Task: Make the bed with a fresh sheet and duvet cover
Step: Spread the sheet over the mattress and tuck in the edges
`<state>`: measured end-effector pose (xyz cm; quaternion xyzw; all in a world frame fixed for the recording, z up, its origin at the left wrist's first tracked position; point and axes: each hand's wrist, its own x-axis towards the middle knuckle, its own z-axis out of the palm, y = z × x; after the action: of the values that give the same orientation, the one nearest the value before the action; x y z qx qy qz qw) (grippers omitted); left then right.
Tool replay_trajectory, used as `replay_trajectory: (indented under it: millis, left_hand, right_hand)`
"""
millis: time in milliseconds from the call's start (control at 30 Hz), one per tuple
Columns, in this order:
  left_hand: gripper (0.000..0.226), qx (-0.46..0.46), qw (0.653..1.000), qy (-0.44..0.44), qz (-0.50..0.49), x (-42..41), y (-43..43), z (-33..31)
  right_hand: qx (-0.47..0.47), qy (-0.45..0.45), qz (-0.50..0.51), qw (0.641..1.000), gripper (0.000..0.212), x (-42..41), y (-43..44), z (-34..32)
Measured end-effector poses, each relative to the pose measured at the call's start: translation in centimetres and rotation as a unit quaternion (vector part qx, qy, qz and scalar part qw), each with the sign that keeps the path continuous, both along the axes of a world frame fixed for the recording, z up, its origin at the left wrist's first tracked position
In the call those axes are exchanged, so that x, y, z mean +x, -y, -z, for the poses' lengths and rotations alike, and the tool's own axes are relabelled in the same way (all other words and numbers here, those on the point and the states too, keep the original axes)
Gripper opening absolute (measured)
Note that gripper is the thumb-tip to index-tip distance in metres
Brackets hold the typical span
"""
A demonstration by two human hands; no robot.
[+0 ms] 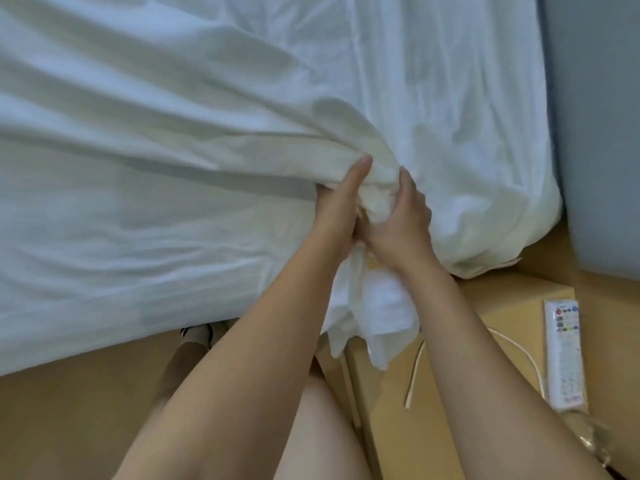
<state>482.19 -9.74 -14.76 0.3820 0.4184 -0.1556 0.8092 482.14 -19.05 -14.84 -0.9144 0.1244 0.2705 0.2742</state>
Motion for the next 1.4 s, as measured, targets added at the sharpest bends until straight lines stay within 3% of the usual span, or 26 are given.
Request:
replay_trajectory:
  millis: [67,133,267,333,400,500,567,667,700,767,833,1033,1100,1167,1233,1300,1400]
  left_hand:
    - [0.056,0.203,0.979,-0.031,0.012,-2.2,-0.1,0.5]
    - [0.064,0.270,0.962,-0.035,0.024,-3.8,-0.3,0.5]
    - [0.070,0.096,0.993,-0.057,0.047,-1.7,1.5,0.4]
    - [0.040,0.048,0.993,-0.086,0.060,-0.3,3.4,0.4]
    - [0.017,-0.020,0.994,-0.071,0.083,1.2,5.5,0.1]
    - [0.018,-0.106,0.988,-0.043,0.107,2.4,7.1,-0.7]
    - [0.024,-0.108,0.985,-0.058,0.125,1.1,5.9,-0.5]
    - [0.071,-0.076,0.985,-0.100,0.119,-2.4,0.6,-0.3]
    - [0.075,-0.050,0.988,-0.094,0.113,-3.0,-1.9,-0.7]
    - [0.071,0.014,0.992,-0.071,0.099,-3.1,-7.5,-1.1]
    - [0.072,0.012,0.996,-0.064,0.060,-2.2,-13.3,-1.7]
    - [0.070,-0.003,0.989,-0.137,-0.057,0.3,-26.5,-1.2]
    - [0.071,0.019,0.982,-0.160,-0.098,0.2,-30.5,-0.5]
    - [0.070,0.096,0.966,-0.184,-0.152,-0.5,-35.6,0.4]
    - [0.085,0.177,0.937,-0.183,-0.238,-1.1,-41.8,1.3]
    - [0.107,0.181,0.927,-0.137,-0.297,-0.9,-48.4,1.9]
    - [0.107,0.141,0.940,-0.060,-0.305,1.3,-56.6,2.5]
  right_hand:
    - [-0.020,-0.059,-0.049,0.997,0.111,-3.1,0.1,0.9]
    - [-0.047,-0.022,-0.051,0.997,0.098,-5.2,-1.2,1.5]
    - [-0.041,0.070,0.012,0.997,0.042,-4.6,-1.5,2.4]
    - [-0.055,0.127,0.002,0.990,0.033,-3.0,0.2,2.0]
    - [-0.097,0.248,-0.016,0.964,0.027,-1.2,2.6,1.3]
    - [-0.174,0.319,-0.018,0.932,0.040,-0.4,5.1,0.7]
    - [-0.150,0.241,-0.040,0.958,0.061,-1.9,5.1,0.8]
    - [-0.087,0.027,-0.098,0.991,0.093,-6.3,3.1,1.1]
    - [-0.074,0.011,-0.089,0.993,0.097,-7.3,2.3,1.1]
    - [-0.072,0.040,-0.047,0.995,0.097,-7.4,0.2,0.5]
    - [-0.079,0.093,-0.035,0.992,0.097,-5.8,-2.8,-0.3]
    - [-0.061,0.209,-0.165,0.962,0.093,2.4,-17.2,-1.8]
    - [-0.059,0.189,-0.235,0.952,0.094,4.5,-23.7,-1.8]
    - [-0.061,0.167,-0.294,0.939,0.093,5.9,-30.4,-1.8]
    - [-0.057,0.133,-0.360,0.922,0.091,6.7,-36.7,-1.6]
    - [-0.046,0.105,-0.421,0.900,0.094,7.0,-42.4,-1.4]
    - [-0.047,0.097,-0.475,0.873,0.101,7.0,-49.7,-0.8]
